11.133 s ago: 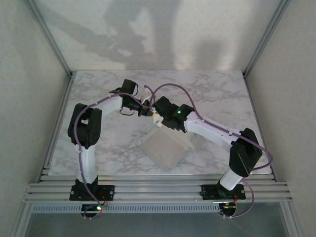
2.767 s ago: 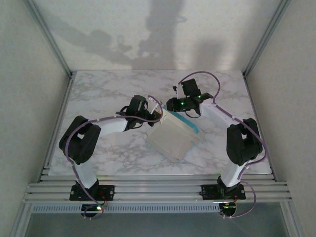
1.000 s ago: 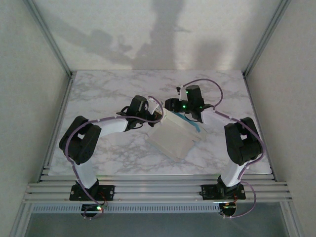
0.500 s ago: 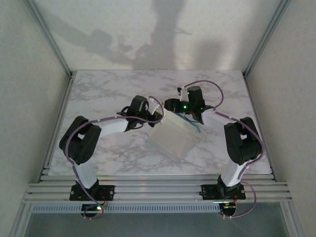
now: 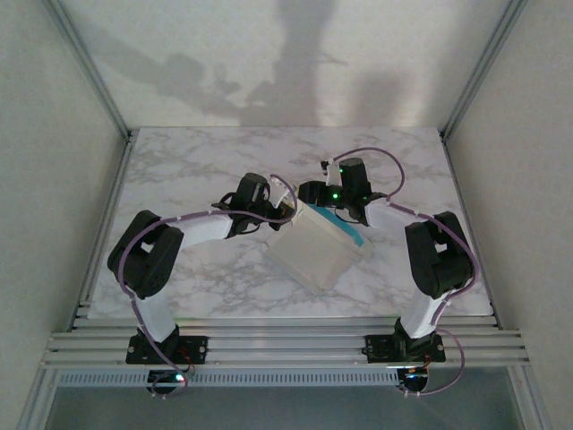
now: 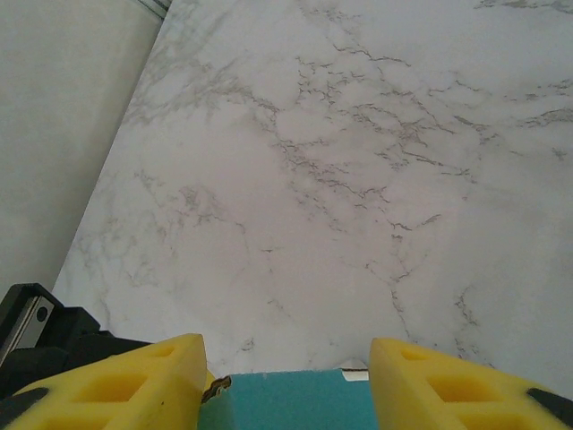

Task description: Fold the paper box

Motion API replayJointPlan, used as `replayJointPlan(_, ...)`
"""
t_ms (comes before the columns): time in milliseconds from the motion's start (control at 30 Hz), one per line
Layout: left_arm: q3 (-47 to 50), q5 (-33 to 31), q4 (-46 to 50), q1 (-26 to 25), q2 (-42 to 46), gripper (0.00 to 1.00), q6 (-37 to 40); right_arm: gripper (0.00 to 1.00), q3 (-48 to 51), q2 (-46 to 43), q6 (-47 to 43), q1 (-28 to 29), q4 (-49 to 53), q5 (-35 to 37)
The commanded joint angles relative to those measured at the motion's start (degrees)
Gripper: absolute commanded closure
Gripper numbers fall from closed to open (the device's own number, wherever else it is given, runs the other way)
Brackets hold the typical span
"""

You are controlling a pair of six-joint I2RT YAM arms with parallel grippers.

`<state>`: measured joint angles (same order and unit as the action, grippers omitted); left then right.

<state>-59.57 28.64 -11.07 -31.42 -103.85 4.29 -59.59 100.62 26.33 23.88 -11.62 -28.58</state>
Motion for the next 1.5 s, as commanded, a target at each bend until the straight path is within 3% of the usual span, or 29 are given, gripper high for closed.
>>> replayJointPlan(0,0.8,-0.4,8.3,-1.1,-1.3,0.88,0.2,0.51,1.5,1.7,-1.3,0.1,1.2,0.8)
replayJointPlan(267,0.3,0.9,8.4,-1.1,0.5,0.78,-0.3,0.52,2.2,1.3,-1.4,0.1,1.1,0.9)
replayJointPlan(400,0.1,1.4,9.5,-1.1,2.6,0.62,-0.3,0.53,2.3,1.2,-1.5,0.1,1.2,0.9)
replayJointPlan(500,0.4,1.4,11.6,-0.9,4.3,0.57,0.3,0.53,2.1,1.3,-1.6,0.1,1.2,0.7)
replayJointPlan(700,2.2,2.2,12.7,1.1,7.0,0.57,-0.4,0.54,1.9,1.2,-1.5,0.1,1.4,0.3)
replayJointPlan(967,7.9,3.2,6.3,5.8,8.8,0.57,-5.3,0.55,1.5,1.2,-1.5,-0.1,1.9,-1.0)
replayJointPlan(1300,5.0,3.6,-0.9,7.2,1.2,0.57,-6.1,0.56,1.9,1.0,-1.0,-0.6,1.4,-2.3)
replayJointPlan(1467,1.8,4.5,-1.1,6.1,-2.0,0.57,-2.5,0.56,2.2,1.0,-0.4,-1.0,0.9,-3.0)
